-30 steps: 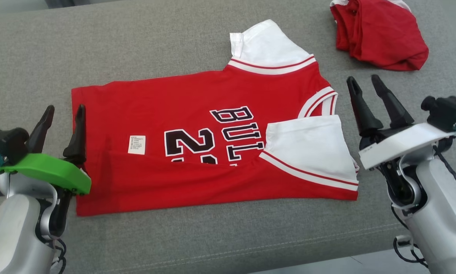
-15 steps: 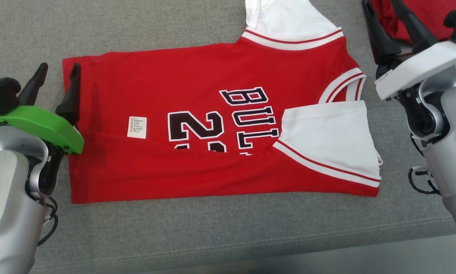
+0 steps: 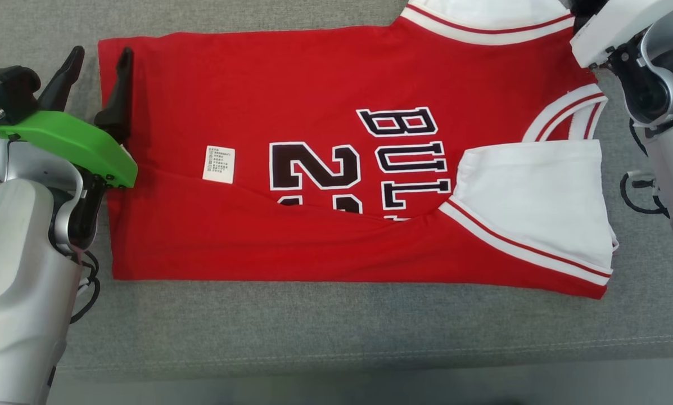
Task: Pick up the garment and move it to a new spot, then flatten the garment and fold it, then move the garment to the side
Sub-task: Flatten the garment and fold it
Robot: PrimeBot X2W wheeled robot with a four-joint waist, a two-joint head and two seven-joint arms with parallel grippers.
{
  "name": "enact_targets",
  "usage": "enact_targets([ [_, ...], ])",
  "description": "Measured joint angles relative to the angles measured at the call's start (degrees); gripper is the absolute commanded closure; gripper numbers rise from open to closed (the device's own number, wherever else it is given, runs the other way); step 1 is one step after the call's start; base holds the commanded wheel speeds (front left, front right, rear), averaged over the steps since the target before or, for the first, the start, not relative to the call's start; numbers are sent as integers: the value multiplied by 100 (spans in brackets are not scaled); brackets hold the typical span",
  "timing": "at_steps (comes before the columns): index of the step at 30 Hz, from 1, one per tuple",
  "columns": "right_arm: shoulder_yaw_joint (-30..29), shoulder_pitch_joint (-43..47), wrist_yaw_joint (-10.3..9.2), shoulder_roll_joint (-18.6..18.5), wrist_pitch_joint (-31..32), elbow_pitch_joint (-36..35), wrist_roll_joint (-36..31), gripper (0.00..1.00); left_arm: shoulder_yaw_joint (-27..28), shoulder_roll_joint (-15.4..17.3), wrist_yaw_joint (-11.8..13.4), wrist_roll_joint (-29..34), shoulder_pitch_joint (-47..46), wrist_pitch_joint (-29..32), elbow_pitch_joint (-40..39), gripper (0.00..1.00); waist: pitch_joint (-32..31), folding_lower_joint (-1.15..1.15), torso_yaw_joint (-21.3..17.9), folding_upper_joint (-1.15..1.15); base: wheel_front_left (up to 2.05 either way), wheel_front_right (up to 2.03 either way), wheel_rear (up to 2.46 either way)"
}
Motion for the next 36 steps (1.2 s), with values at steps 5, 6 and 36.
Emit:
enact_targets([
  [5, 110, -360, 42, 145, 149, 345, -3, 0, 9, -12, -7, 16, -171, -76, 181, 0, 185, 0, 129, 0, 0, 0, 0],
  [6, 115, -419, 42, 183, 166, 414, -3, 0, 7, -15, -8, 16, -211, -96, 213, 0, 220, 0, 146, 0, 0, 0, 0],
  [36, 230, -1566, 86, 453, 648, 2143, -92, 100, -250, -403, -237, 15, -895, -566, 844, 0, 643, 0, 514, 0, 0, 0, 0],
])
